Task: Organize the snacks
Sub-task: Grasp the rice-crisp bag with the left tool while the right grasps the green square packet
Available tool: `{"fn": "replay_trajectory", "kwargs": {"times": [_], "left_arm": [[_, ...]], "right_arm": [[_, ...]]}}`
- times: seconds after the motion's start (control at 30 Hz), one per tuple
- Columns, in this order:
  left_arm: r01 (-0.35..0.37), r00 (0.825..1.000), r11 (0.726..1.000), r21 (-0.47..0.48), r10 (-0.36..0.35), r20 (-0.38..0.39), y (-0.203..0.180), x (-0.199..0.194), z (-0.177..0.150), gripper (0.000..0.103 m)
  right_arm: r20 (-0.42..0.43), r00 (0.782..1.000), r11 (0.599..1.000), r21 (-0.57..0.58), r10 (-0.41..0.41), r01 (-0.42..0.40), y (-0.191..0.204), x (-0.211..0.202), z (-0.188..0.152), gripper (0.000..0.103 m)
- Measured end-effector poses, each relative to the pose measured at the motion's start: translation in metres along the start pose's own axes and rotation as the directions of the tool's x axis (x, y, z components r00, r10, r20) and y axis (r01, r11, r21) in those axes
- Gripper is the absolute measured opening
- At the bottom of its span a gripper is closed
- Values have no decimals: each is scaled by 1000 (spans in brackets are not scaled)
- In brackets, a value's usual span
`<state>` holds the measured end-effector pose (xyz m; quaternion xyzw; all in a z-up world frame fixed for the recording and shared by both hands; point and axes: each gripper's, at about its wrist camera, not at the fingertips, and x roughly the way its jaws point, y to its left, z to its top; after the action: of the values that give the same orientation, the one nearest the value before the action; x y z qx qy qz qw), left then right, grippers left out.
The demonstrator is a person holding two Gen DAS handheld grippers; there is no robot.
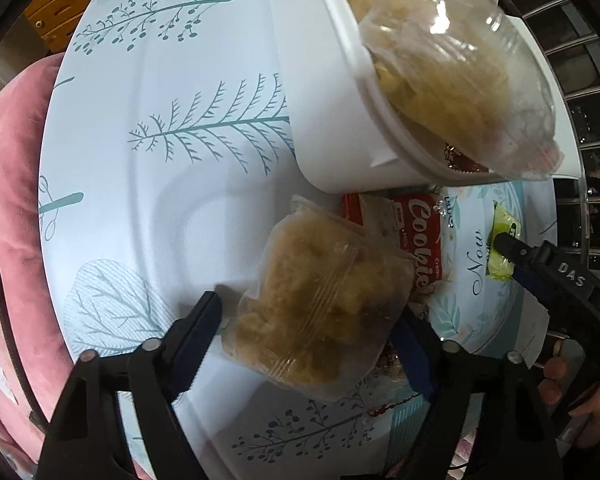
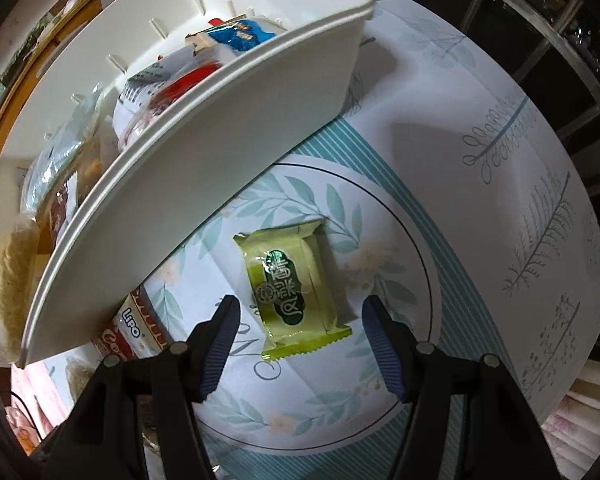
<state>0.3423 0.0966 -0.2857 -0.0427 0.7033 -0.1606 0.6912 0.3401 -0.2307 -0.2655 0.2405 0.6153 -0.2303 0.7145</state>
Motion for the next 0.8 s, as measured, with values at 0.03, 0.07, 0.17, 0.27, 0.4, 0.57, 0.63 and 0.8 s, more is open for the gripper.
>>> {"fn": "replay_trajectory", "kwargs": {"times": [0.03,0.07,0.17,0.27,0.4,0.57,0.63,0.8], "left_arm": [[-2,1000,1000,7,2,3,0,0,1,74],[-2,1000,1000,13,2,2,-1,0,1,72],[10,1000,1000,18,-10,-2,-6,-1,-5,64],[10,1000,1000,15,-10,-11,-8,-2,-7,59],[3,1000,1000,22,-3,-25,-3,-11,-16,56],[-12,999,1000,12,13,-30,-4,-21,-23,56],[-3,999,1000,-6,3,-33,-4,-25,-25,56],[0,1000,999,-53,-1,-11,-8,-44,-35,56]], "right_arm": [[2,1000,1000,-7,-7,7,-2,-1,-2,58],[3,1000,1000,-14,-14,14,0,-1,-1,54],[-7,1000,1000,-21,-14,14,-1,1,-1,48],[-21,1000,999,-42,2,-3,-2,2,-2,41],[-54,998,998,-51,29,-32,-7,1,-6,38],[-80,994,995,-59,74,-78,-18,-6,-16,37],[-92,991,993,-57,95,-100,-23,-12,-21,37],[-112,986,985,-106,125,-137,-29,-30,-32,37]]}}
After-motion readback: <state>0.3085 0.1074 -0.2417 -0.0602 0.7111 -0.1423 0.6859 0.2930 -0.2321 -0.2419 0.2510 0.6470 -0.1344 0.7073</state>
